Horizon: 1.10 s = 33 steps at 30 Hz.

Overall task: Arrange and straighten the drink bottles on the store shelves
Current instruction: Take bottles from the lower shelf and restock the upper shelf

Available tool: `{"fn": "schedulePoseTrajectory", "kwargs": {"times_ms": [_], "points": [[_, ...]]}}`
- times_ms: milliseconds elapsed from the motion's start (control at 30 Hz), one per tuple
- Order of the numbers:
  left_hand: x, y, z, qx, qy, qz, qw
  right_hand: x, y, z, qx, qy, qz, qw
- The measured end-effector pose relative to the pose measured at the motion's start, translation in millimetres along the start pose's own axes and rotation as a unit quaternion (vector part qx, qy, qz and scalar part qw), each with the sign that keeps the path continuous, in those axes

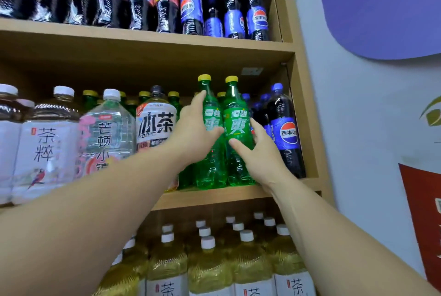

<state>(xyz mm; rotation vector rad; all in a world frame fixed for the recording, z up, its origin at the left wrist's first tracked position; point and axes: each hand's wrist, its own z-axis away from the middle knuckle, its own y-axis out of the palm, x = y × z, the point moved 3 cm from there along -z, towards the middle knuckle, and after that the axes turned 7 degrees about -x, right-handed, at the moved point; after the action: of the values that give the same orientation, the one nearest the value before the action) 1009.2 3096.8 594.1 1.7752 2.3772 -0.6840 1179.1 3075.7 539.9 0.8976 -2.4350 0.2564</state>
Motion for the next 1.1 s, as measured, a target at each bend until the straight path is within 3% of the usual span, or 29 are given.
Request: {"fn": "schedulePoseTrajectory", "kwargs": {"times_ms": [233, 467, 833, 1100], "points": [[30.5, 19.1, 53.8, 0.035, 0.008, -0.016, 0.999, -11.5, -8.1, 4.9, 0.029, 0.032, -0.001, 0.999], [38.8, 11.7, 49.6, 0.058, -0.011, -0.049, 0.997, -14.9, -14.8, 5.8, 0.054, 0.048, 0.002, 0.997], [41.6, 26.0, 42.5, 0.053, -0.016, -0.162, 0.985, -13.3, -1.9, 4.4, 0.054, 0.032, 0.125, 0.990], [37.3, -7.5, 66.7, 0.031, 0.039, -0.119, 0.992, -3.3, -3.3, 15.3, 0.012, 0.006, 0.165, 0.986]]}}
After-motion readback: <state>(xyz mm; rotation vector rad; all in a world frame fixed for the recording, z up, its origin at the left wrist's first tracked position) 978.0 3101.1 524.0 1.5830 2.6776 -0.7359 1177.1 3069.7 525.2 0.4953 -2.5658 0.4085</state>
